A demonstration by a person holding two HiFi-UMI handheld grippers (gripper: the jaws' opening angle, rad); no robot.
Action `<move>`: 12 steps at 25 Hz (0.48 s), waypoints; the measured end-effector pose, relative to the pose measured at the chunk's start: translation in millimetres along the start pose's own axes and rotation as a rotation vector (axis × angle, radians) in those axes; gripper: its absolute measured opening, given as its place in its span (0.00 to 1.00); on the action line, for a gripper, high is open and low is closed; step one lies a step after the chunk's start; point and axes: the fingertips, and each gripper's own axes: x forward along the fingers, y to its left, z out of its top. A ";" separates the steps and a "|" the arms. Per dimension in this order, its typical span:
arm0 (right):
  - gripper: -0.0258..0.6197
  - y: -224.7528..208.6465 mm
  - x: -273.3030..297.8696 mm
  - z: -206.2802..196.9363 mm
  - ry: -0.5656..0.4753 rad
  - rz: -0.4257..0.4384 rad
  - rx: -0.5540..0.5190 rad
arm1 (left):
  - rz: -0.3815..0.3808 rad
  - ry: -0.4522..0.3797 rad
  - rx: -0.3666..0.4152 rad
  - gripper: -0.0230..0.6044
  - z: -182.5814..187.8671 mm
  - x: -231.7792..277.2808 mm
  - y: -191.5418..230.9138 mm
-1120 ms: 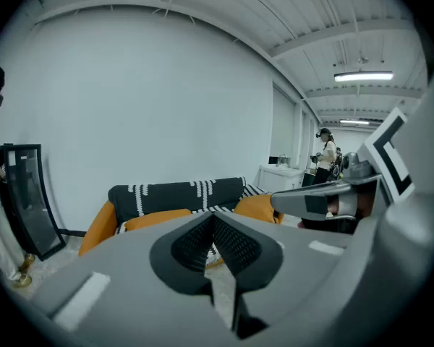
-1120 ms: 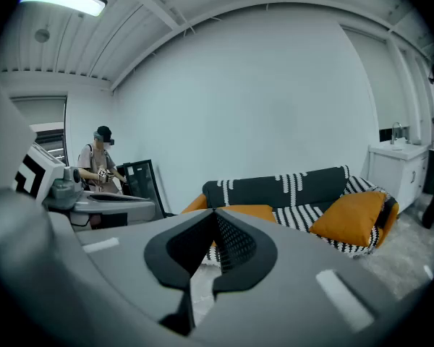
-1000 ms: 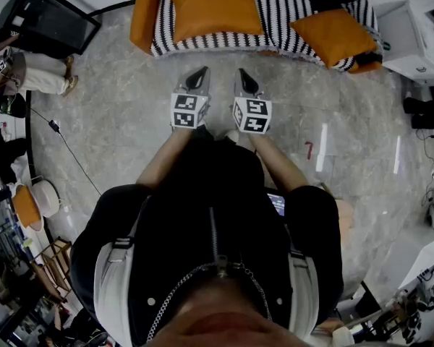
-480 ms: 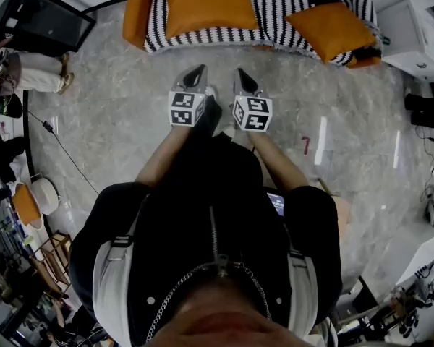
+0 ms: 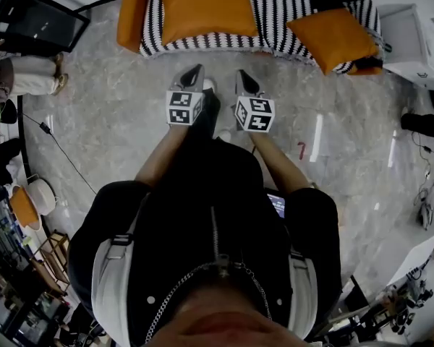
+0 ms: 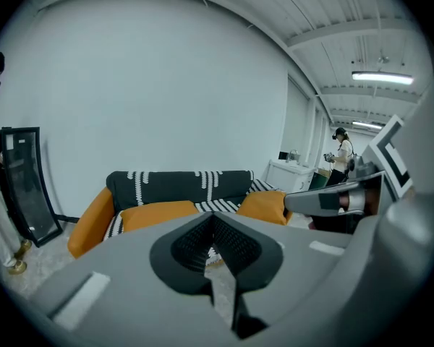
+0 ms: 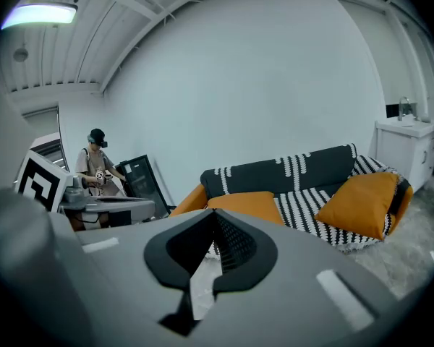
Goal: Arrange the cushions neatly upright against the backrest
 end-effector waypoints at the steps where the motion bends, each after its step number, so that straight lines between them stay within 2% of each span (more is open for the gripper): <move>1: 0.04 -4.7 9.3 4.7 0.004 -0.003 -0.002 | -0.010 -0.004 -0.003 0.05 2.4 9.7 4.4; 3: 0.04 -10.9 31.6 15.4 0.011 -0.014 -0.004 | -0.033 -0.004 0.001 0.05 7.1 28.3 18.2; 12: 0.04 -31.7 141.9 56.4 0.098 -0.047 -0.009 | -0.047 0.075 -0.002 0.05 28.5 106.6 106.2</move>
